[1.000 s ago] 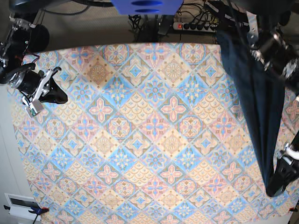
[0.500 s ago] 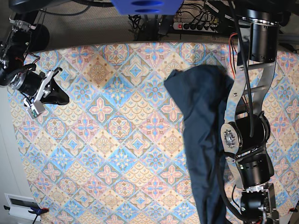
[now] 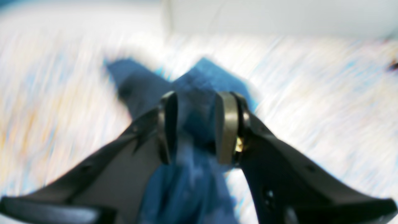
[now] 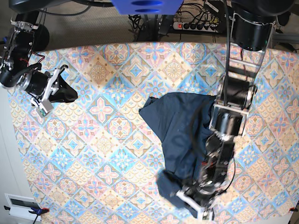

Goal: Layout the t-shirt on the table in an organized manner, then fold the t-shirt properly
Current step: 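Lower the hanging shirt onto the table with the left gripper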

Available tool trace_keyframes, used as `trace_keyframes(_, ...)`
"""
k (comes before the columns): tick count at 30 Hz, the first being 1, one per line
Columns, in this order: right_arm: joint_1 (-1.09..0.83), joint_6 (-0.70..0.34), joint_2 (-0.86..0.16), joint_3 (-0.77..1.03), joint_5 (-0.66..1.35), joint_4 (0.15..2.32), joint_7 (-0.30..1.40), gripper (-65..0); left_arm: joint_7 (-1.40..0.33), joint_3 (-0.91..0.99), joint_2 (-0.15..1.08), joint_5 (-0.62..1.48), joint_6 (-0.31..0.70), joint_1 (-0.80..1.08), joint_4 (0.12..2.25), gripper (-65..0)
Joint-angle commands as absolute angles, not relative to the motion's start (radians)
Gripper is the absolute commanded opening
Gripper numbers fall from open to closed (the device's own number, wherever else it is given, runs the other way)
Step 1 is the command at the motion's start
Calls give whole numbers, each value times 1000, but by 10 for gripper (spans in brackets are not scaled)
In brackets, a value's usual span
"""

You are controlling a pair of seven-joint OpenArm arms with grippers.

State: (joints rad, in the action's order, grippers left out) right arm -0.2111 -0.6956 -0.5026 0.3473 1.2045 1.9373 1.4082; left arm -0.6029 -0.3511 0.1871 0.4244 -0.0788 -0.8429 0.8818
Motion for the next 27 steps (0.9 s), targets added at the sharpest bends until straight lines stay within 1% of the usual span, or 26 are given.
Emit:
trace_keyframes(1,-200,-698,-521,354,1224,1951,1389,-575,-579,-340,231,429,-82,-871,964,-460)
trace_keyframes(4,-200,-698,-521,354,1224,1951,1388,-575,-641,-311,320,478,-82,-771,1076,-460)
trace_keyframes(6,-200,-698,-521,354,1224,1951,1389,-575,-668,-252,363,516,-77,-717,1122,-459)
trace_keyframes(10,-200,-698,-521,354,1224,1951,1391,-575,-839,-94,466,664,-73,-587,1251,-459)
trace_keyframes(13,-200,-698,-521,352,1224,1951,1391,-575,-937,21,509,777,-73,-470,1326,-455)
trace_keyframes(15,-200,-698,-521,343,1224,1951,1391,-575,-969,122,513,826,-74,-394,1336,-406)
trace_keyframes(18,-200,-698,-521,305,1224,1951,1385,-575,-986,240,509,866,-76,-306,1331,-251)
trace_keyframes(20,-199,-698,-521,286,1224,1951,1385,-575,-984,259,496,888,-74,-277,1333,-160)
trace_keyframes(21,-199,-698,-521,282,1224,1951,1385,-575,-984,260,486,898,-74,-269,1333,-131)
trace_keyframes(22,-199,-698,-521,277,1224,1951,1385,-575,-984,262,473,905,-74,-268,1333,-118)
trace_keyframes(23,-199,-698,-521,274,1224,1951,1385,-575,-984,262,464,905,-74,-266,1331,-119)
trace_keyframes(27,-199,-698,-521,271,1224,1951,1385,-575,-983,263,400,898,-74,-272,1330,-137)
